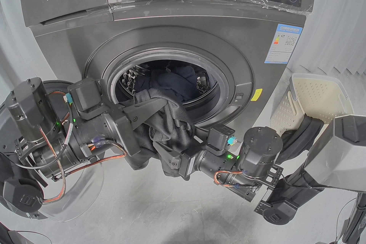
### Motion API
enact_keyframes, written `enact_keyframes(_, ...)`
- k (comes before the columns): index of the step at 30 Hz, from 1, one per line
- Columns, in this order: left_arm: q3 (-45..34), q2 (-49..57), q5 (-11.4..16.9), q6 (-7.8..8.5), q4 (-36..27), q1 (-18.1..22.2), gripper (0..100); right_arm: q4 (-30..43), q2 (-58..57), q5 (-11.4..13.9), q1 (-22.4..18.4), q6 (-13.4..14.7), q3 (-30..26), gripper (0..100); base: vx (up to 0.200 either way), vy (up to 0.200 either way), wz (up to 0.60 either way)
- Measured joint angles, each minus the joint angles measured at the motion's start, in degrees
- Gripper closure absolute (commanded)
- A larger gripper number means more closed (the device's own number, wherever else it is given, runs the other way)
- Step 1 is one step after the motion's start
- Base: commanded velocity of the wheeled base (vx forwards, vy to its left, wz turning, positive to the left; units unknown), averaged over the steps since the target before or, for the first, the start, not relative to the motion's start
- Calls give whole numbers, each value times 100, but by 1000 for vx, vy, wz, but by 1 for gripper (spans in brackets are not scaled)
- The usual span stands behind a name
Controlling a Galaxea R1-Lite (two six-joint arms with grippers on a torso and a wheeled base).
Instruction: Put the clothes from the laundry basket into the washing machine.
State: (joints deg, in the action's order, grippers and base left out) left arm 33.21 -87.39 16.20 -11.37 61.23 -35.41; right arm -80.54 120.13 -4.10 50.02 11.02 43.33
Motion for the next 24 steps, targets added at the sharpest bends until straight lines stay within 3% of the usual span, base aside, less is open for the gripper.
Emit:
enact_keyframes(11, -35, -48, -13, 7, 2, 52, 100, 0, -190, -20, -116, 17, -155, 100, 0, 0, 0)
enact_keyframes(19, -50, -105, -20, 5, 23, 83, 100, 54, -992, 27, -286, -40, -1053, 100, 0, 0, 0)
enact_keyframes(24, -35, -113, -127, -1, 34, 160, 100, 27, -1425, 218, -394, -112, -1579, 100, 0, 0, 0)
